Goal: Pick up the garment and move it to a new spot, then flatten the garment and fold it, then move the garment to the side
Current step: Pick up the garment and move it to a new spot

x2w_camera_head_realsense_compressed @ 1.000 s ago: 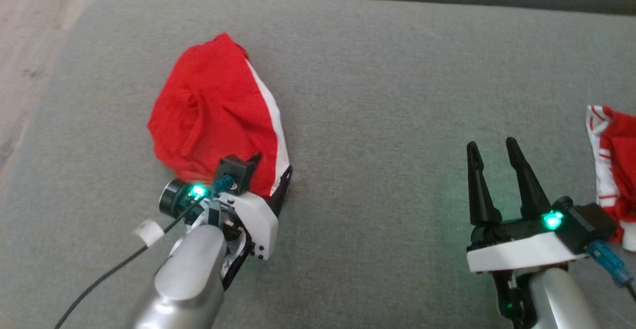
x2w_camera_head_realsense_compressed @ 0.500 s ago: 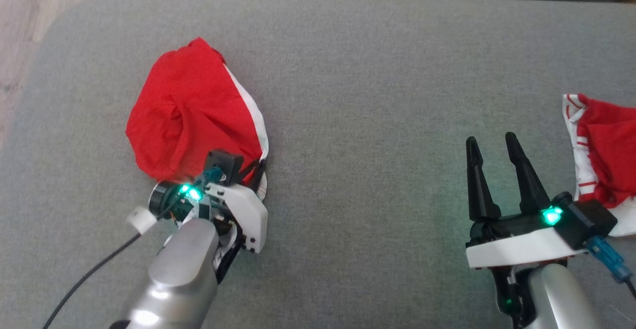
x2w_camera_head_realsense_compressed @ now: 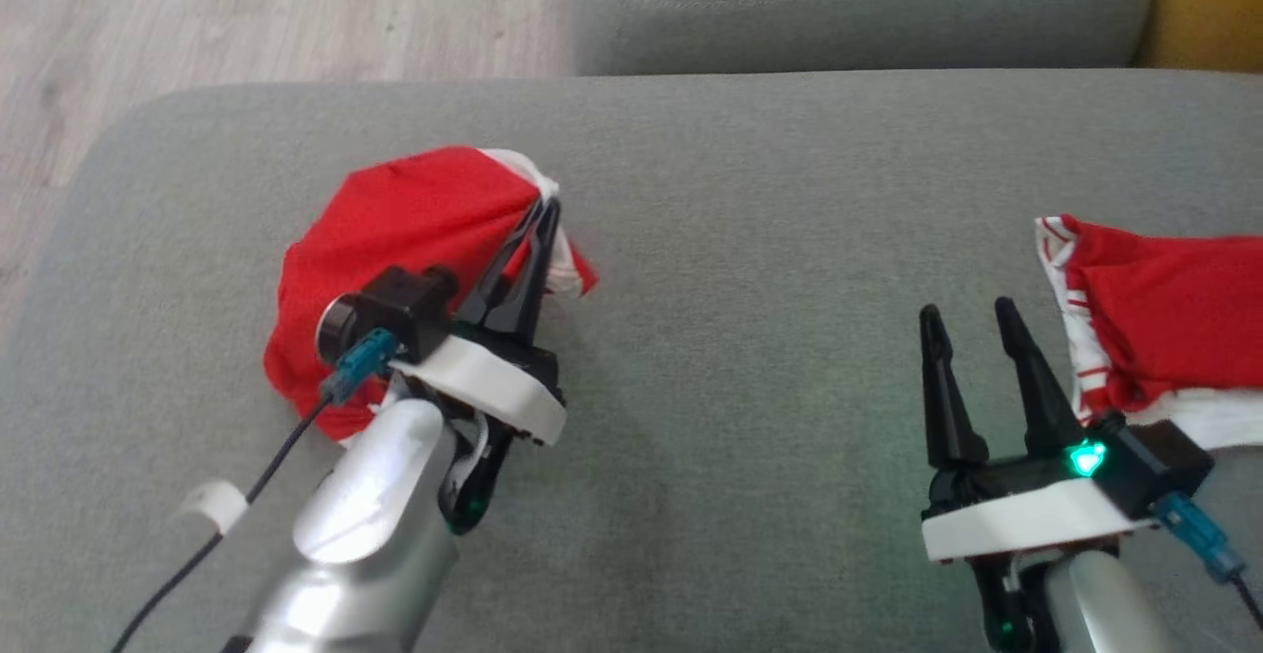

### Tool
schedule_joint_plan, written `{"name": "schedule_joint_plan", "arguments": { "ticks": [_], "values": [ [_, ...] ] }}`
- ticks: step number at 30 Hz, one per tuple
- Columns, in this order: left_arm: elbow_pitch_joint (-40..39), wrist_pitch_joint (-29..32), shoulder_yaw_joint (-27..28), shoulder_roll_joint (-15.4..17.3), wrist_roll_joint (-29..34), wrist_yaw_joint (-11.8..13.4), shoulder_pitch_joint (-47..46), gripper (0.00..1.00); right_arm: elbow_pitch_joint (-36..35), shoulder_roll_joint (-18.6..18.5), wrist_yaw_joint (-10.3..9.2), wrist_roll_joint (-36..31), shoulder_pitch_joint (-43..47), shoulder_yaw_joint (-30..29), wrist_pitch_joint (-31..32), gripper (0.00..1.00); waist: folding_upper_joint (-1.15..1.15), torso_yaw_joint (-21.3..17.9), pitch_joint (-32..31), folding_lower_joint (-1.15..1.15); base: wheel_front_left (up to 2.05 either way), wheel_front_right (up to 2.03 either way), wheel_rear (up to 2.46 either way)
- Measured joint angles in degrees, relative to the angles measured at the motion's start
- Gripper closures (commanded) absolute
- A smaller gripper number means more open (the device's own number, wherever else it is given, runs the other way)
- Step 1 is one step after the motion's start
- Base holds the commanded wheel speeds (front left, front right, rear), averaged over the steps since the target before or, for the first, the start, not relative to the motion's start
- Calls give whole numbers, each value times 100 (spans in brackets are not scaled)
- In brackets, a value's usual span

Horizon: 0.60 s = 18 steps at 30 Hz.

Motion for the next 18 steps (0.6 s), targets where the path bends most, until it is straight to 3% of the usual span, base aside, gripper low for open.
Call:
{"name": "schedule_joint_plan", "arguments": {
  "ticks": [10,18],
  "values": [
    [-926,215,-183,-113,-182,62,-59,100,3,0,0,112,5,201,0,0,0,-582,-26,0,0,0,0],
    [-972,702,-208,-209,-201,109,-1557,100,-122,-3,0,405,-338,517,-1,0,0,-1307,262,1,0,0,0]
  ]
}}
